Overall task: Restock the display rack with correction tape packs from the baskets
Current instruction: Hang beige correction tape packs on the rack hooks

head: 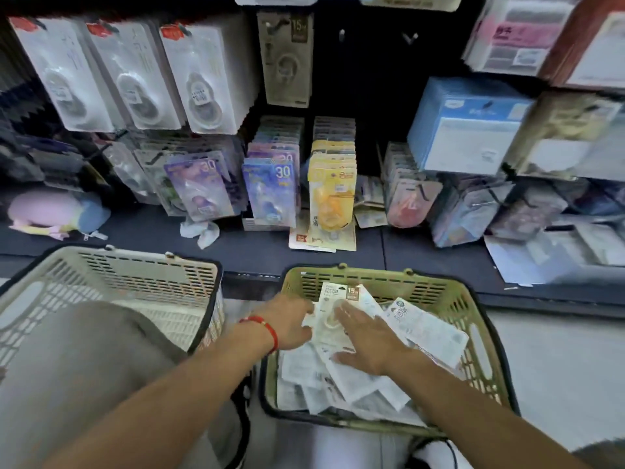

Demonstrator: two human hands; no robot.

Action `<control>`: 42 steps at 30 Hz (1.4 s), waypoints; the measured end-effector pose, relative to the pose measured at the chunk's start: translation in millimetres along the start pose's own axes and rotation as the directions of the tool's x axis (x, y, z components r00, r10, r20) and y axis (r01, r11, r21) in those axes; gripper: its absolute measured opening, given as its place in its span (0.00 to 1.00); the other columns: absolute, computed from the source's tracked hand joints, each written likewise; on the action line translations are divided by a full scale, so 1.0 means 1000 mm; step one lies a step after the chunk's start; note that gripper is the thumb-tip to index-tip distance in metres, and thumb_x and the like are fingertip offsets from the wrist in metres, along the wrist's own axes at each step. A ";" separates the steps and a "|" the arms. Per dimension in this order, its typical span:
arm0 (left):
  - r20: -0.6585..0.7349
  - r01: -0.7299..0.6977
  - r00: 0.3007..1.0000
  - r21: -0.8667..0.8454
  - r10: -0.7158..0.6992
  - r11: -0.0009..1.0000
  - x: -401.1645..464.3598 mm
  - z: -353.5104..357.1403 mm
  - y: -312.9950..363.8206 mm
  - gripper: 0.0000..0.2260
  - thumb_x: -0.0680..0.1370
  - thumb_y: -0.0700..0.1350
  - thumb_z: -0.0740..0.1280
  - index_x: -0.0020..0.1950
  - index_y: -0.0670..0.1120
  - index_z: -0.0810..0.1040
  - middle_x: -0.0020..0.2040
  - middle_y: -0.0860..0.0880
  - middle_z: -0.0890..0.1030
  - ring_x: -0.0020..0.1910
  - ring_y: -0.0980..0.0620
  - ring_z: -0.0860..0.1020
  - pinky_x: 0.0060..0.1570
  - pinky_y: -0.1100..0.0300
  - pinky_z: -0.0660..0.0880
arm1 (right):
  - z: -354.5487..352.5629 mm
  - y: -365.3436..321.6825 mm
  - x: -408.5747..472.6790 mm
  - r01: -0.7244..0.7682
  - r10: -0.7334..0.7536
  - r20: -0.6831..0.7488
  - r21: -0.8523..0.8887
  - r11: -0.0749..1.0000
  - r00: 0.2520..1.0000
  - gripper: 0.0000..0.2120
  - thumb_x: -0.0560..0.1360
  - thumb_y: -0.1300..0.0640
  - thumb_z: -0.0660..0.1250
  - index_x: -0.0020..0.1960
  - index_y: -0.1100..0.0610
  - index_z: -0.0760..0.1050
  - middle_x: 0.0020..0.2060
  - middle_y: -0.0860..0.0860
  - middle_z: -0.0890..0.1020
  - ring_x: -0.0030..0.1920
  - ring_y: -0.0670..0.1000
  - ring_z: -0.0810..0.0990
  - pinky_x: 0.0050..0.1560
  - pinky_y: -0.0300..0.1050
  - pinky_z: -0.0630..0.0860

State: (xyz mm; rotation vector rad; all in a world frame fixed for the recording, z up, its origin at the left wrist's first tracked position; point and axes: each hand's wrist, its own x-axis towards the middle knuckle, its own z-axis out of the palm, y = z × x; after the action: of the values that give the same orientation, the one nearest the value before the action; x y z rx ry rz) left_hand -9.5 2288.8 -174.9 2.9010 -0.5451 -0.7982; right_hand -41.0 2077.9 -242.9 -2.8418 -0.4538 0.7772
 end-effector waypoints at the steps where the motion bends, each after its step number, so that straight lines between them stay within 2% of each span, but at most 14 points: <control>1: -0.004 0.045 0.999 -0.060 -0.045 0.997 -0.003 0.018 0.001 0.22 0.81 0.50 0.66 0.75 0.49 0.75 0.72 0.42 0.76 0.72 0.41 0.74 0.69 0.51 0.73 | 0.006 0.001 0.000 0.007 -0.005 -0.050 0.031 0.999 0.999 0.47 0.80 0.37 0.66 0.86 0.51 0.42 0.85 0.47 0.43 0.84 0.55 0.51 0.82 0.58 0.52; 5: -0.013 0.141 0.989 -0.272 -0.151 0.952 -0.007 0.056 0.003 0.18 0.83 0.50 0.66 0.70 0.43 0.78 0.66 0.42 0.80 0.66 0.44 0.78 0.64 0.56 0.73 | 0.014 0.007 -0.002 0.079 -0.073 -0.187 0.022 0.997 0.980 0.42 0.79 0.40 0.70 0.84 0.53 0.55 0.81 0.48 0.56 0.73 0.59 0.68 0.76 0.54 0.66; 9: 0.018 0.252 0.958 -0.535 -0.288 0.806 -0.012 0.069 0.016 0.11 0.83 0.52 0.67 0.46 0.46 0.74 0.47 0.48 0.76 0.48 0.47 0.78 0.44 0.60 0.70 | 0.023 0.012 -0.016 0.240 -0.186 -0.207 0.281 0.929 0.961 0.36 0.77 0.45 0.74 0.81 0.51 0.65 0.80 0.41 0.60 0.73 0.48 0.71 0.73 0.44 0.70; 14: -0.006 0.236 0.899 -0.836 -0.438 0.496 -0.014 0.088 0.035 0.32 0.78 0.51 0.76 0.76 0.41 0.69 0.67 0.44 0.82 0.63 0.46 0.81 0.64 0.59 0.75 | 0.038 0.003 -0.027 0.281 -0.162 -0.281 0.459 0.843 0.946 0.25 0.78 0.52 0.71 0.74 0.48 0.75 0.76 0.40 0.69 0.74 0.42 0.71 0.77 0.41 0.65; 16: 0.058 0.214 0.865 -0.941 -0.499 0.263 -0.012 0.090 0.037 0.35 0.74 0.44 0.81 0.76 0.42 0.68 0.65 0.44 0.84 0.63 0.46 0.82 0.68 0.51 0.76 | 0.034 0.008 -0.023 0.138 0.053 -0.395 0.439 0.888 0.917 0.24 0.80 0.52 0.69 0.76 0.50 0.74 0.78 0.46 0.68 0.78 0.47 0.66 0.81 0.48 0.60; 19: 0.080 0.171 0.849 -0.977 -0.523 0.129 -0.012 0.092 0.027 0.18 0.73 0.38 0.81 0.60 0.45 0.82 0.54 0.46 0.88 0.54 0.46 0.86 0.60 0.43 0.82 | 0.018 0.030 -0.016 -0.337 0.433 -0.274 0.334 0.880 0.859 0.39 0.82 0.41 0.66 0.84 0.57 0.55 0.83 0.58 0.58 0.83 0.60 0.55 0.82 0.56 0.54; 22: 0.091 0.073 0.864 -0.996 -0.496 -0.056 -0.013 0.091 0.018 0.17 0.75 0.34 0.78 0.58 0.48 0.80 0.53 0.46 0.88 0.51 0.45 0.87 0.52 0.40 0.85 | 0.016 0.044 -0.014 -0.454 0.513 -0.200 0.278 0.847 0.835 0.41 0.78 0.35 0.69 0.79 0.60 0.63 0.73 0.59 0.74 0.76 0.61 0.65 0.76 0.57 0.61; 25: 0.030 -0.027 0.869 -0.994 -0.493 -0.107 -0.013 0.087 0.012 0.19 0.78 0.34 0.74 0.61 0.51 0.74 0.56 0.48 0.86 0.49 0.47 0.88 0.45 0.45 0.86 | 0.011 0.042 -0.020 -0.384 0.578 -0.257 0.535 0.753 0.775 0.25 0.76 0.46 0.76 0.66 0.55 0.71 0.60 0.54 0.81 0.61 0.59 0.78 0.63 0.57 0.76; 27: 0.011 -0.063 0.877 -0.988 -0.480 -0.138 -0.015 0.084 0.014 0.19 0.79 0.34 0.71 0.59 0.55 0.71 0.55 0.49 0.85 0.46 0.51 0.88 0.37 0.54 0.85 | 0.005 0.034 -0.029 -0.256 0.598 -0.285 0.708 0.658 0.749 0.11 0.81 0.56 0.68 0.59 0.53 0.67 0.50 0.56 0.83 0.45 0.56 0.82 0.46 0.58 0.82; 31: -0.017 -0.109 0.909 -0.974 -0.416 -0.200 -0.017 0.085 0.033 0.15 0.83 0.39 0.68 0.62 0.57 0.70 0.58 0.49 0.84 0.51 0.50 0.87 0.37 0.56 0.84 | -0.001 -0.004 -0.051 0.026 0.392 -0.457 0.676 0.736 0.798 0.07 0.85 0.57 0.62 0.57 0.47 0.64 0.48 0.50 0.82 0.38 0.43 0.79 0.33 0.40 0.74; 34: 0.001 -0.116 0.953 -0.923 -0.304 -0.367 -0.023 0.080 0.048 0.16 0.82 0.57 0.68 0.66 0.55 0.68 0.58 0.48 0.87 0.52 0.47 0.88 0.42 0.46 0.85 | 0.007 -0.041 -0.060 0.199 0.125 -0.394 0.682 0.704 0.911 0.08 0.84 0.55 0.63 0.60 0.44 0.68 0.67 0.46 0.76 0.59 0.38 0.77 0.47 0.26 0.73; 37: -0.021 -0.164 0.946 -0.891 -0.323 -0.424 -0.027 0.081 0.045 0.19 0.82 0.48 0.71 0.69 0.51 0.65 0.63 0.46 0.84 0.56 0.45 0.87 0.46 0.41 0.85 | 0.012 -0.052 -0.062 0.235 -0.013 -0.296 0.731 0.641 0.955 0.10 0.84 0.51 0.64 0.63 0.38 0.72 0.78 0.33 0.64 0.70 0.39 0.73 0.65 0.33 0.73; 40: 0.013 -0.176 0.908 -0.896 -0.420 -0.408 -0.024 0.087 0.033 0.20 0.83 0.37 0.69 0.70 0.51 0.67 0.63 0.47 0.84 0.54 0.46 0.87 0.43 0.42 0.85 | 0.010 -0.045 -0.057 0.210 0.075 -0.291 0.826 0.523 0.954 0.11 0.84 0.54 0.66 0.64 0.41 0.76 0.72 0.34 0.74 0.64 0.42 0.80 0.64 0.41 0.79; 42: 0.029 -0.186 0.894 -0.884 -0.448 -0.429 -0.022 0.089 0.026 0.20 0.83 0.37 0.68 0.70 0.54 0.69 0.62 0.49 0.85 0.58 0.45 0.85 0.50 0.37 0.84 | 0.015 -0.031 -0.048 0.067 0.207 -0.294 0.707 0.704 0.933 0.15 0.83 0.50 0.68 0.69 0.47 0.74 0.71 0.42 0.75 0.71 0.46 0.74 0.73 0.47 0.71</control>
State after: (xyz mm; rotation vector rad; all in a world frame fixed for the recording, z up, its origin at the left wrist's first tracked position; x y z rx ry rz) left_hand -81.1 2274.1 -236.5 1.0915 0.5573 -0.2237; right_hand -95.6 2092.7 -226.5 -2.1774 0.0331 0.3122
